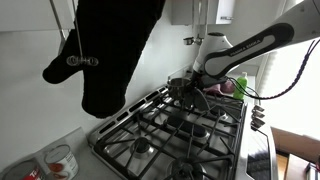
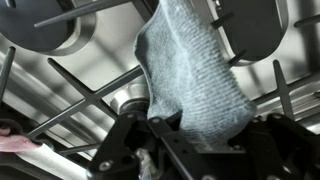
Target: Put the kitchen towel on the pot them move the pot to the left
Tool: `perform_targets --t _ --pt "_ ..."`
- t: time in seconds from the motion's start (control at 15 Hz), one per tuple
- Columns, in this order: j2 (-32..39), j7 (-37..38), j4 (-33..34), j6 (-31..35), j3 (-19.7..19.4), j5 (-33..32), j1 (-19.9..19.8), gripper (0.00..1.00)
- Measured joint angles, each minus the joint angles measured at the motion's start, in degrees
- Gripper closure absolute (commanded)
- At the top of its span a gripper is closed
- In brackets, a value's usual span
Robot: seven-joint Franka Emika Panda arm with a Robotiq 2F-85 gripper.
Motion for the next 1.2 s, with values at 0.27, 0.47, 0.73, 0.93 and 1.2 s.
perform_targets --t 0.27,0.47,0.73,0.93,1.2 --pt "-0.6 -1.0 -0.8 -0.8 0.2 -0.7 1.0 1.0" --pt "-0.8 -1.0 -1.7 -1.1 0.3 -1.0 1.5 1.0" --pt "-1.5 -0.9 -2.5 -0.8 0.9 -1.2 2.5 1.0" --pt "-2.7 -0.5 -3.5 -0.8 1.8 -1.2 3.3 1.0" --pt "-3.9 -0.4 -4.9 -0.8 2.8 -1.2 4.1 1.0"
